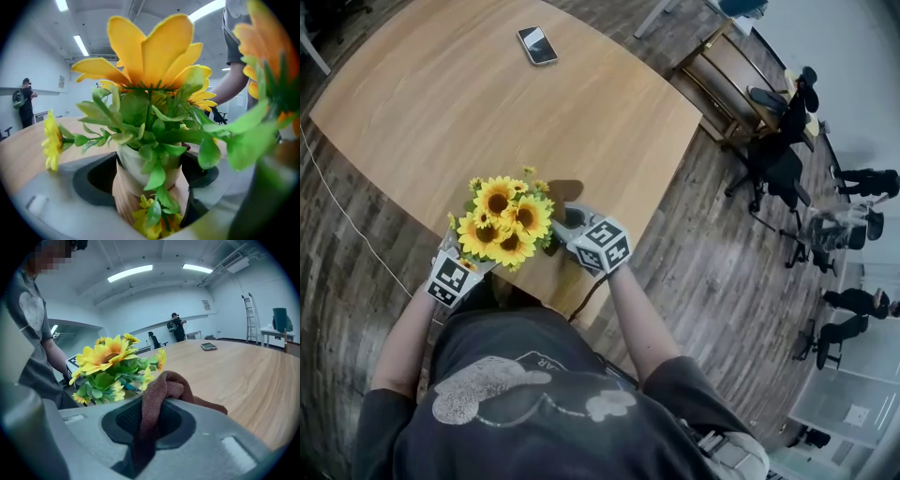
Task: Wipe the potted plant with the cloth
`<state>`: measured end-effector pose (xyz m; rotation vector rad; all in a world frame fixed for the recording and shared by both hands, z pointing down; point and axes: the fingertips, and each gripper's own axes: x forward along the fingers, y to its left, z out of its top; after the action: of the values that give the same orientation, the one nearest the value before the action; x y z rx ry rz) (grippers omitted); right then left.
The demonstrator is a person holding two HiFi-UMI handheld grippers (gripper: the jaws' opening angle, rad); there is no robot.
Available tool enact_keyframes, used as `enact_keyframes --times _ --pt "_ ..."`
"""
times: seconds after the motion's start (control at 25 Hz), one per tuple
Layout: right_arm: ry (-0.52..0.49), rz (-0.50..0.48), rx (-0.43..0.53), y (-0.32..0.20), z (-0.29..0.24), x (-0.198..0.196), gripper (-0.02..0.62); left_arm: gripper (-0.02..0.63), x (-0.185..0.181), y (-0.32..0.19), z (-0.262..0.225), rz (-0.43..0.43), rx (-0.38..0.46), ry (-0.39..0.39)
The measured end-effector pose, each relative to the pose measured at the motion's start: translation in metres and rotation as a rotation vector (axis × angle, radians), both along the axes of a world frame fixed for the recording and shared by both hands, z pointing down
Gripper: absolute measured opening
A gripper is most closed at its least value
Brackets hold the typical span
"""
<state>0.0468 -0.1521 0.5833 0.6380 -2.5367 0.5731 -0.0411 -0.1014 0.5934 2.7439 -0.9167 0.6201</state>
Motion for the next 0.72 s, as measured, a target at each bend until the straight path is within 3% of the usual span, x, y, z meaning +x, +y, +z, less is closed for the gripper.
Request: enact_keyframes --times 0.28,0.52,0.72 --pt "0.094 -0.120 0.072 -0.020 0.000 -0.031 0.049 0.465 0.009 0.005 0.000 0.125 -0.027 0.015" --pt "0.078 -0.114 0.026 -0.007 0.001 -0.026 0.048 0.468 0.007 0.002 0.006 0.156 -0.010 0.005" --pt "0.051 -0.049 -0.011 0.022 0.003 -0.020 0.049 0.468 0.005 0.004 0.008 0.175 -0.010 0.004"
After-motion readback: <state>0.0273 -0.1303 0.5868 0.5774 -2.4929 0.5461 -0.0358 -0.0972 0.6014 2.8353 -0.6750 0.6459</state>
